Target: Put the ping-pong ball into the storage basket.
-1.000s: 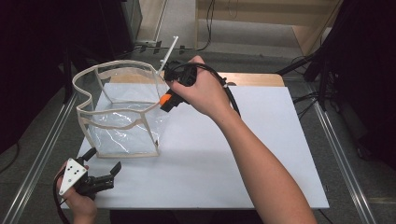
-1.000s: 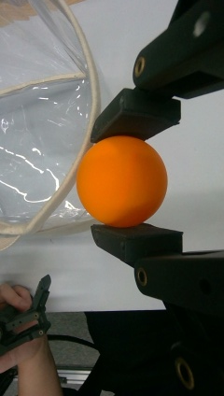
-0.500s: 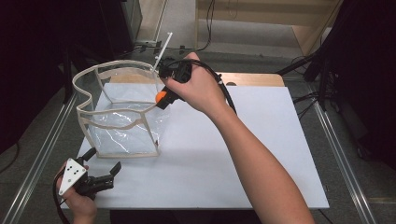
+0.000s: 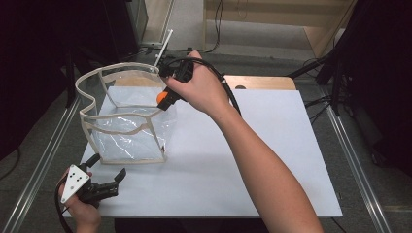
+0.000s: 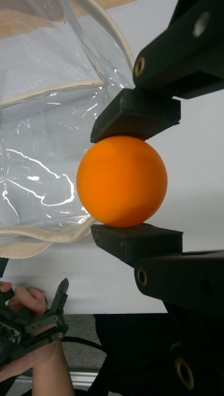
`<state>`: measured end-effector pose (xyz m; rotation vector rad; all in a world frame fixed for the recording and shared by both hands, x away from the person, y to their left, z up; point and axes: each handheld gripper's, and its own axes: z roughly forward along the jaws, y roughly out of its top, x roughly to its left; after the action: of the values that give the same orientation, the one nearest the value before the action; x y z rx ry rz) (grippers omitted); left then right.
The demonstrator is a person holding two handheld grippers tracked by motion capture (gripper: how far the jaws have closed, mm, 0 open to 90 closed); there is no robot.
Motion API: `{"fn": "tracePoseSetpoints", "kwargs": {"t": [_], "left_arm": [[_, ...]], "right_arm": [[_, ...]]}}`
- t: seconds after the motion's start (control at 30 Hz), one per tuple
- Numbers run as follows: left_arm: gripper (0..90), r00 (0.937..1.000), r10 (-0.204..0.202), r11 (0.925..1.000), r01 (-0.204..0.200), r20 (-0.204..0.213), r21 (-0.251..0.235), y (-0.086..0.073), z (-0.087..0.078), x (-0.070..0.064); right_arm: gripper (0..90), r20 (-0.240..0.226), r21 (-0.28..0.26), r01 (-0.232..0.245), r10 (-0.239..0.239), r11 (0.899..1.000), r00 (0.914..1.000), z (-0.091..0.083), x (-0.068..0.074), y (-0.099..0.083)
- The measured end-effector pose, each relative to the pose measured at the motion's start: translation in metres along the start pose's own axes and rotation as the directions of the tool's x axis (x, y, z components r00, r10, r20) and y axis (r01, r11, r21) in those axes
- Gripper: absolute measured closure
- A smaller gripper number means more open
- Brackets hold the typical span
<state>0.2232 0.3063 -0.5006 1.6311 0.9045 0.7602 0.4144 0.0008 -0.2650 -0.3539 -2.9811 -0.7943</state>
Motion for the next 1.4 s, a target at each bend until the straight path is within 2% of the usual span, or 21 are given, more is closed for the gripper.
{"fn": "tracePoseSetpoints", "kwargs": {"t": [0.4, 1.4], "left_arm": [[0.0, 1.0, -0.001, 1.0, 0.001, -0.001, 0.0, 0.0, 0.0, 0.0], [0.0, 1.0, -0.003, 1.0, 0.003, 0.003, -0.003, 0.0, 0.0, 0.001]], "right_arm": [[47.8, 0.002, -0.002, 0.006, -0.006, 1.0, 1.0, 0.003, -0.002, 0.008], [47.8, 0.024, -0.01, -0.037, 0.037, 0.999, 0.999, 0.014, -0.011, 0.015]]}}
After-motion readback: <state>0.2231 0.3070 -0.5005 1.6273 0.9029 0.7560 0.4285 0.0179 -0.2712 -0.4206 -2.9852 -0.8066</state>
